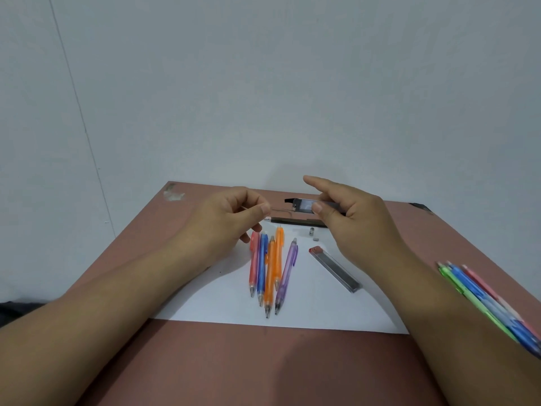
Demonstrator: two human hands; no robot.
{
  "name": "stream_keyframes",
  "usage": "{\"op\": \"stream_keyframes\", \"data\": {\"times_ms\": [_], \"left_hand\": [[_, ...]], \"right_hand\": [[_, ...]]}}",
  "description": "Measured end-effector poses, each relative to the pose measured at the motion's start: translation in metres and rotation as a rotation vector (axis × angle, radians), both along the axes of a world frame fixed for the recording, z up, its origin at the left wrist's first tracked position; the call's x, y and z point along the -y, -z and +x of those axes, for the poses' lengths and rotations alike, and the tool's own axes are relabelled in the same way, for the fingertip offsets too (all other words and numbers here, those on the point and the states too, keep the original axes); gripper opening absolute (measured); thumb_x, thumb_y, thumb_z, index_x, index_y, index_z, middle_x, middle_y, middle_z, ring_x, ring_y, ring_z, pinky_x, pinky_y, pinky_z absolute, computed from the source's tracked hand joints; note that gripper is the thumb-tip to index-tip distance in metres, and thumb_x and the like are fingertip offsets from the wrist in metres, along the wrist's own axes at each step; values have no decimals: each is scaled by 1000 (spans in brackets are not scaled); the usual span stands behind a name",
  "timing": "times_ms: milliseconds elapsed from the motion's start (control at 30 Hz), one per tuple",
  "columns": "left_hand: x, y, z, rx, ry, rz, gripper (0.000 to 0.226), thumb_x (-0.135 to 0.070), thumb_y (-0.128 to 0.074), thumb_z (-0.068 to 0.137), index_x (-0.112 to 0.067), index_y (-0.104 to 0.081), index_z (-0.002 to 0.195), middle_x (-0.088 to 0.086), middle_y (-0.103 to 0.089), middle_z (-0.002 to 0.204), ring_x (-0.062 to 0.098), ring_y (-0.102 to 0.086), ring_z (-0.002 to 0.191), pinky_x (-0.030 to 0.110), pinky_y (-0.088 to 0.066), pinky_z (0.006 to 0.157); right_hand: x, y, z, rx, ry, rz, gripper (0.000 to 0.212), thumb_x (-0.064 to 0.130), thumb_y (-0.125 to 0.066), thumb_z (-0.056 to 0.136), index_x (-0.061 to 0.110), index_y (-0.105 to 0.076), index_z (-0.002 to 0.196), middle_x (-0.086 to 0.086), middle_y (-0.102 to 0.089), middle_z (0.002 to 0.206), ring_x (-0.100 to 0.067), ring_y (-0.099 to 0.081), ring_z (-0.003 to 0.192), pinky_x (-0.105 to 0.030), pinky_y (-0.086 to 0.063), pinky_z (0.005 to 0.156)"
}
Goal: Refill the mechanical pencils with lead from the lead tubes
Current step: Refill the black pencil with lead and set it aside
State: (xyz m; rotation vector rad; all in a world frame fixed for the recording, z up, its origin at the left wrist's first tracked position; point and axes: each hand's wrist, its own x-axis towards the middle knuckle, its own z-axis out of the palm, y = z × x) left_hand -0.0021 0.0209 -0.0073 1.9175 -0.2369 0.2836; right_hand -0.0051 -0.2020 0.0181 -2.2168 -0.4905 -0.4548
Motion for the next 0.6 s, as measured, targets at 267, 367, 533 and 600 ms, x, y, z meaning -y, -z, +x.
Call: {"op": "stream_keyframes", "data": {"times_ms": [267, 367, 533, 600], "left_hand": [[-2, -1, -1, 48, -28, -5, 13, -28, -60, 98, -21, -67, 89, -6, -71, 84, 9, -68, 78, 24, -56, 61], [-2, -2, -1, 59, -42, -10, 14, -25, -58, 98, -19, -67, 90, -2, -71, 88, 11, -68, 78, 29, -58, 63], [-4, -3, -1, 63, -76, -52, 14, -22, -57, 98, -19, -65, 88, -3, -70, 84, 15, -68, 78, 37, -59, 64], [-5, -4, -2, 62, -91, -71, 14, -21, -57, 98, -19, -65, 87, -4, -70, 84, 14, -68, 77, 36, -59, 64]], "right_hand": [[0, -1, -2, -55, -12, 52, 43, 21, -57, 103, 45, -56, 138, 14, -64, 117, -4, -58, 115, -15, -45, 97], [0, -1, -3, -59, -17, 62, 42, 21, -57, 103, 45, -57, 138, 8, -65, 127, -8, -57, 121, -18, -45, 100], [1, -1, -4, -68, -18, 82, 41, 20, -58, 103, 43, -58, 137, 5, -65, 132, -9, -56, 124, -25, -46, 105], [2, -1, -3, -75, -17, 96, 41, 19, -58, 103, 43, -59, 136, 7, -65, 129, -7, -56, 122, -13, -44, 99]]}}
